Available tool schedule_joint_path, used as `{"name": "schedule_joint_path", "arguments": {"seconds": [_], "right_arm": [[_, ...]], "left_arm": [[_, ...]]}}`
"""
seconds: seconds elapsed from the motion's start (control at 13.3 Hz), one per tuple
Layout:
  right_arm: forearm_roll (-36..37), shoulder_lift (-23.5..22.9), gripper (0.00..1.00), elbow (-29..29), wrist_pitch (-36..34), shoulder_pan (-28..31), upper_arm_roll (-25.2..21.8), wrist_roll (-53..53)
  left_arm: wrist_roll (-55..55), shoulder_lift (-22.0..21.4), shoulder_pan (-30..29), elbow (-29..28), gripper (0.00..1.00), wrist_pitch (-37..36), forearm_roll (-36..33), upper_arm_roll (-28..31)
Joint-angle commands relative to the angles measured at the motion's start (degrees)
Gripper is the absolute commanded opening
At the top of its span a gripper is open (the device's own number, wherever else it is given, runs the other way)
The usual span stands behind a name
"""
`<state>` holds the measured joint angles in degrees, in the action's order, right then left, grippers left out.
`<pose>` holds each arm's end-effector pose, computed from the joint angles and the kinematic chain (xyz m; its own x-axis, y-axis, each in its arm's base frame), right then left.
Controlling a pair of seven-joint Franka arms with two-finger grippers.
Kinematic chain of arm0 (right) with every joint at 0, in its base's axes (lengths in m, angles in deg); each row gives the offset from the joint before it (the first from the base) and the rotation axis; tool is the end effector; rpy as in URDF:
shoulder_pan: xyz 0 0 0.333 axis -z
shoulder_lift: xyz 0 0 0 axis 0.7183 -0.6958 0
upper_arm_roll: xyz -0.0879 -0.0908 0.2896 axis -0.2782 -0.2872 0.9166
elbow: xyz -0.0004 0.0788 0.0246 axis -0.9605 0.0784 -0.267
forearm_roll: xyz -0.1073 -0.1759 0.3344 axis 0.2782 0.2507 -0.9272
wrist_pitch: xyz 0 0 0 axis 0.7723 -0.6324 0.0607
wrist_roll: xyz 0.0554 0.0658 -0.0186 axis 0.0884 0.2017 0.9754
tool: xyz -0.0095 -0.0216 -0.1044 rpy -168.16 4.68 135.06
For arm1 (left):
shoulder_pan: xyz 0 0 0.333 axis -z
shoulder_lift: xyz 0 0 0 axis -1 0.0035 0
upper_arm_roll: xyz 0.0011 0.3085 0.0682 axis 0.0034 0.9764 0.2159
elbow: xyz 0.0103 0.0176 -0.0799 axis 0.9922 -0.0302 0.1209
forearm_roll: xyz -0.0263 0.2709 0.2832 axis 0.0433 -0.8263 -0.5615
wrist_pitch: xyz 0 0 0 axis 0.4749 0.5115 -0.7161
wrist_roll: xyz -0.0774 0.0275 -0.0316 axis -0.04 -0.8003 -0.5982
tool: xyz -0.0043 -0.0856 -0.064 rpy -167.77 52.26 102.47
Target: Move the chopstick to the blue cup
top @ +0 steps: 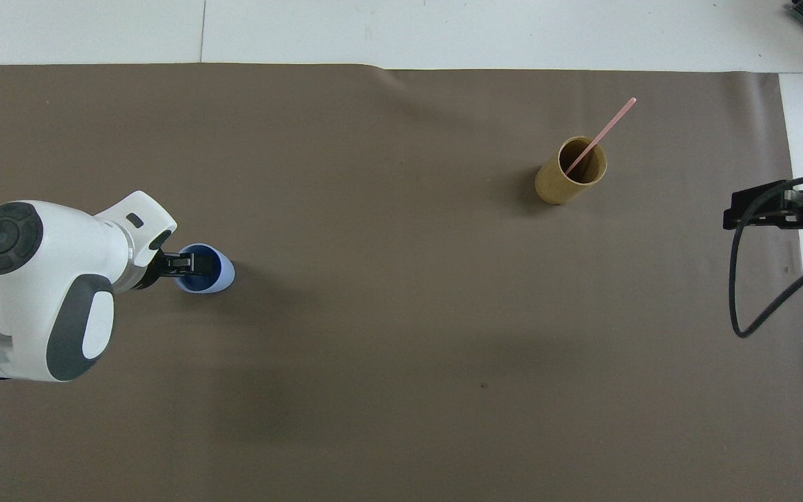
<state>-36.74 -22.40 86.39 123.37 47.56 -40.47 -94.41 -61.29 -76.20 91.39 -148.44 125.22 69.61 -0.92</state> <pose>0.5476 -0.0010 0.6466 0.9831 -0.1801 0.0326 -0.1796 -0.9836 -0.0158 0.5290 -0.0900 0.3738 0.9986 -0.0262 0.0452 -0.0275 -0.9993 0.0268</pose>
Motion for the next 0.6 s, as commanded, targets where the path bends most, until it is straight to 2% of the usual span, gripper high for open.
{"name": "schedule_joint_path", "arguments": {"seconds": [0.0,0.07,0.15,0.22,0.53], "right_arm": [[-0.8,1.5,1.00,1.9,0.6,0.7,0.2,0.3],[-0.8,1.7,1.00,2.4,0.6,0.7,0.2,0.3],[-0.8,2.1,1.00,2.9,0.8,0.7,0.2,0.3],[-0.8,2.2,1.00,3.2,0.9,0.7,0.2,0.6],[-0.8,2.2,1.00,3.2,1.3,0.7,0.2,1.3]], "left_arm": [[0.1,0.9,-0.1,-0.9,1.00,3.9,0.4,0.7],[0.1,1.0,-0.1,-0.8,0.73,4.4,0.4,0.7],[-0.4,1.0,0.1,-0.8,0.10,4.0,0.4,0.7],[-0.3,1.0,0.3,-0.8,0.00,3.7,0.4,0.7],[-0.5,1.4,0.7,0.2,0.00,3.6,0.4,0.7]]}}
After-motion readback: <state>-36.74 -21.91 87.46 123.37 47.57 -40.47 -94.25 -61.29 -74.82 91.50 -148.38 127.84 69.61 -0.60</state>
